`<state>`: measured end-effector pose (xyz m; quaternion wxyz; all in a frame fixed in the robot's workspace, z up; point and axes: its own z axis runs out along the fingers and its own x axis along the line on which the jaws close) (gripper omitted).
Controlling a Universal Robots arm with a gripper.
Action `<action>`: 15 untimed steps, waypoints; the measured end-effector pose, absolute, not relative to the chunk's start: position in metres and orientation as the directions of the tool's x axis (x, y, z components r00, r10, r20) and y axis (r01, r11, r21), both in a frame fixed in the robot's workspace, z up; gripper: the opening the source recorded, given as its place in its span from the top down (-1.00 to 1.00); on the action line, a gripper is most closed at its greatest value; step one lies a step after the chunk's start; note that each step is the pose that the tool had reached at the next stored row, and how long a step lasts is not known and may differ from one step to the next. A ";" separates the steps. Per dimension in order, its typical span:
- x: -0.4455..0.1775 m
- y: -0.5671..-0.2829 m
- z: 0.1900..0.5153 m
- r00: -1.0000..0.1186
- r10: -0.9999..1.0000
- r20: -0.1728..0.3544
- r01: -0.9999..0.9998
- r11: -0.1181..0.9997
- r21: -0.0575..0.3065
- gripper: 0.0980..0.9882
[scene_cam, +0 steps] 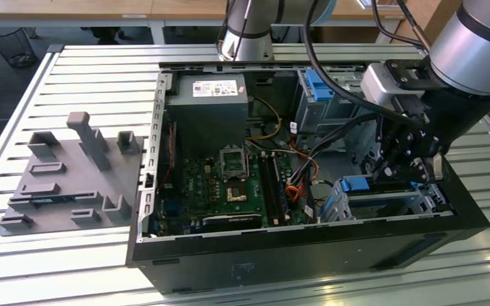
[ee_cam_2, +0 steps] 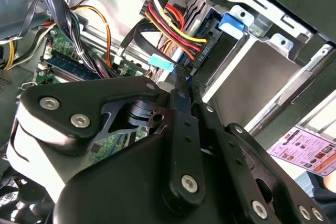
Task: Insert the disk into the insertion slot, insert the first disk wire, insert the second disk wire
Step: 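Insert the second disk wire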
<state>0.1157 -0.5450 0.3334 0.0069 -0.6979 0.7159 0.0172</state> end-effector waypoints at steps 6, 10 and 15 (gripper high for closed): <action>0.116 -0.545 0.332 -0.026 -0.999 -0.034 -1.000 0.025 0.015 0.89; 0.116 -0.545 0.331 -0.026 -0.999 -0.034 -1.000 0.025 0.015 0.89; 0.116 -0.545 0.329 -0.026 -0.999 -0.034 -1.000 0.025 0.015 0.89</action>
